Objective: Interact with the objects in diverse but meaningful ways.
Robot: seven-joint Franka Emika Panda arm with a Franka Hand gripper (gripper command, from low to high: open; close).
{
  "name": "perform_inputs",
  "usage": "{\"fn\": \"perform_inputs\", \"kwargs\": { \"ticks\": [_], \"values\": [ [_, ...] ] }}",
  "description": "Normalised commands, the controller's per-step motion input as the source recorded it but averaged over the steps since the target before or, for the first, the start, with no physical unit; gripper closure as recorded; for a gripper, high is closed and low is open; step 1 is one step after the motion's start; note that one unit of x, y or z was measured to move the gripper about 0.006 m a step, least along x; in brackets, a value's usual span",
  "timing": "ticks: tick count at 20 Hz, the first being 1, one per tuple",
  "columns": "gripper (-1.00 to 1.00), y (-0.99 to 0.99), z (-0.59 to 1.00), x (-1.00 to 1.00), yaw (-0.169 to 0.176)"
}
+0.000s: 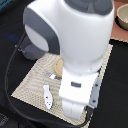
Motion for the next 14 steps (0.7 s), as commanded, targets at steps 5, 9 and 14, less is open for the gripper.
{"fn": "perform_inputs", "kwargs": {
  "ticks": [5,9,14],
  "values": [
    [1.0,-0.11,-0.38,0.19,0.0],
    [-1.0,-0.03,-0.17,0.3,0.0],
    [-1.0,0.0,0.25,0.3,0.001]
  ]
}}
